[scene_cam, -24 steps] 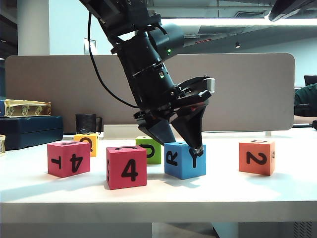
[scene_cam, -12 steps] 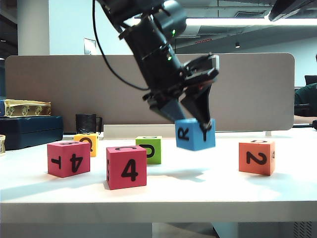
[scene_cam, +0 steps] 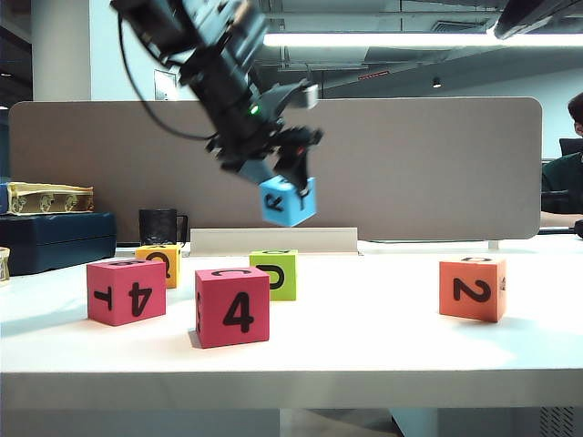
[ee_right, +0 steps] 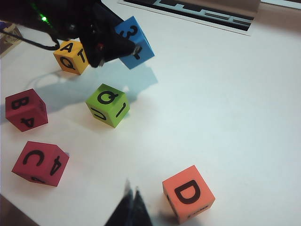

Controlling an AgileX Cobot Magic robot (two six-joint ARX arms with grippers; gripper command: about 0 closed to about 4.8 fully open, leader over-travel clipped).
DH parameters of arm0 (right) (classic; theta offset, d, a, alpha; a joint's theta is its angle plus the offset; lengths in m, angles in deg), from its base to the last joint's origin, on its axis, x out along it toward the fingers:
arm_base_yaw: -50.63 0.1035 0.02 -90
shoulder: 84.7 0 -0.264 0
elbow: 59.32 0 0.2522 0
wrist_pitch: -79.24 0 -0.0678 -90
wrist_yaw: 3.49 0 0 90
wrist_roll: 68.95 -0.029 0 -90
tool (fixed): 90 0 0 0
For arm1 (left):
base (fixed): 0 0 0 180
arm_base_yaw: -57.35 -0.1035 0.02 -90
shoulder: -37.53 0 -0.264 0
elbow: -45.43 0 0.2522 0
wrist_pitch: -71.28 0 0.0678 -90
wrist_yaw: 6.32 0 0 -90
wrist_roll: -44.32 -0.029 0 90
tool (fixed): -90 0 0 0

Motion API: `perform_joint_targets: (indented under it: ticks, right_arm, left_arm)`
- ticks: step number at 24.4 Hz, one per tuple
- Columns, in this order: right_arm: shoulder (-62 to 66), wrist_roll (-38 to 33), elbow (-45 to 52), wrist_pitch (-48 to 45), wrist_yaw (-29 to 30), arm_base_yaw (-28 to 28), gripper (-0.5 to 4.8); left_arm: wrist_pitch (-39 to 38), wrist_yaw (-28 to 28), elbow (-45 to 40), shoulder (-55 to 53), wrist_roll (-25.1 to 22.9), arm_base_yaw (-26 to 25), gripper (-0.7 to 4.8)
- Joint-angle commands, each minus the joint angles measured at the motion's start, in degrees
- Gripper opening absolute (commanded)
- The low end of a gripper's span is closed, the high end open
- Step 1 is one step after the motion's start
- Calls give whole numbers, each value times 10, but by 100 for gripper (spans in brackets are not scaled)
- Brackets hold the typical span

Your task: Select the appropriate blocks from the scattered letter blocks on the table and arrange them in a row to spell out "ABCD".

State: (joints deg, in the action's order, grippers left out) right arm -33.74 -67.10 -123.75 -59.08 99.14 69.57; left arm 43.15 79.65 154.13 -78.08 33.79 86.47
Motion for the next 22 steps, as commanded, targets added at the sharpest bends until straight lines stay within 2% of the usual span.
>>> perform_joint_targets:
  ticks: [1,2,4,7,12,15,18,21,22]
  right_arm:
    - [-1,2,-3,-7,0,1,-1]
    - [-1,2,-3,-7,0,1,-1]
    - [-1,1,-3,-7,0,1,-1]
    - [0,1,-3,-7,0,1,-1]
    - [0,1,-3,-4,2,1,-1]
    - [0,1,-3,1,2,1,-1]
    - [2,2,-3,9,2,1,-1]
    - [3,2,-3,9,2,1,-1]
    - [3,2,-3,10,2,1,-1]
  left_arm:
    - [8,-74,10,-23,0,-27,361]
    - [8,-101,15,-31,0,-34,422]
    - [8,-116,16,-34,-7,-34,464]
    - [-14,-115,35,-28,-11,-34,469]
    - [-136,-76,90,21,-10,-49,461]
    - [-209,-72,91,58,-11,-66,414]
    - [-329,-71,91,89,-11,-85,263]
    - [-408,-72,90,95,-30,-87,176]
    - [-443,-75,90,95,-45,-87,112]
